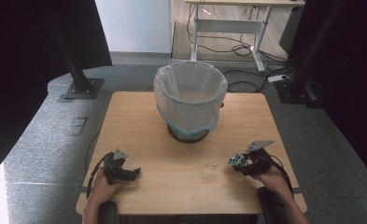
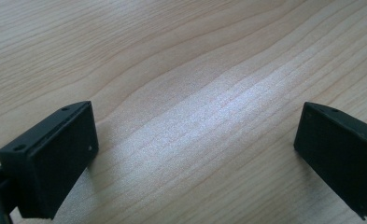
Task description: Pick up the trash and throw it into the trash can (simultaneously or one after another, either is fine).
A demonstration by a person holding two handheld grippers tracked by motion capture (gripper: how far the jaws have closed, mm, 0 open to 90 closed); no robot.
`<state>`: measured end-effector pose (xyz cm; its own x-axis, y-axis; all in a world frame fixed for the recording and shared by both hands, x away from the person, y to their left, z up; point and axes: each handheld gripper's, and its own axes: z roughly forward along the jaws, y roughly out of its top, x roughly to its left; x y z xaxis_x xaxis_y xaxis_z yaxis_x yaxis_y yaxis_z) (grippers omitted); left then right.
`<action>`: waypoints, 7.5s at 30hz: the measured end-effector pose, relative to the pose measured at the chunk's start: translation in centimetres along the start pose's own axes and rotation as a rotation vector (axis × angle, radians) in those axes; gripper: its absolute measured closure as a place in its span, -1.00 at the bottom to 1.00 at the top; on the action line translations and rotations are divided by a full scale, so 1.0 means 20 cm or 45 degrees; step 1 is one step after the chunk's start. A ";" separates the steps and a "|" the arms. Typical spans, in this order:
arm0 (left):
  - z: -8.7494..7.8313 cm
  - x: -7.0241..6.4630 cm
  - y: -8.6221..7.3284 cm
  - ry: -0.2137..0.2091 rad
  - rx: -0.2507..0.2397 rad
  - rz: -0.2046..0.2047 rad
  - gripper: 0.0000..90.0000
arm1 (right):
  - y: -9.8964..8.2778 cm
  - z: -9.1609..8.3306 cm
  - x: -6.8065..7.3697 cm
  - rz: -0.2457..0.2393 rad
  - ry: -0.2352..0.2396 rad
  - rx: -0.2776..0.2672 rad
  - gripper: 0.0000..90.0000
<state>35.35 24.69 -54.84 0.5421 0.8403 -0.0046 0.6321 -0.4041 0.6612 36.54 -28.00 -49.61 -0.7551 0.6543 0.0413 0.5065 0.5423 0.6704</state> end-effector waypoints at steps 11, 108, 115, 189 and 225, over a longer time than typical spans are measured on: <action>0.00 0.00 0.00 0.000 0.001 0.000 -1.00 | 0.09 -0.09 -0.02 0.019 0.008 -0.027 -0.27; 0.00 0.00 0.00 -0.002 0.000 0.001 -1.00 | 1.27 -0.53 -0.15 0.053 -0.022 -0.145 -0.27; 0.00 0.00 0.00 -0.002 0.000 0.001 -1.00 | 1.38 -0.49 -0.15 0.032 -0.033 -0.140 -0.27; 0.00 0.00 0.00 -0.005 0.000 0.005 -1.00 | 1.70 0.03 -0.16 -0.033 -0.048 -0.021 -0.67; 0.00 0.00 0.00 -0.005 0.001 0.005 -1.00 | 1.45 -0.41 -0.08 -0.135 -0.114 -0.134 -1.00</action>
<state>35.45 24.66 -54.83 0.5466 0.8374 -0.0048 0.6305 -0.4077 0.6605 49.09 -17.63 -24.08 -0.7595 0.6433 -0.0964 0.3765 0.5556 0.7413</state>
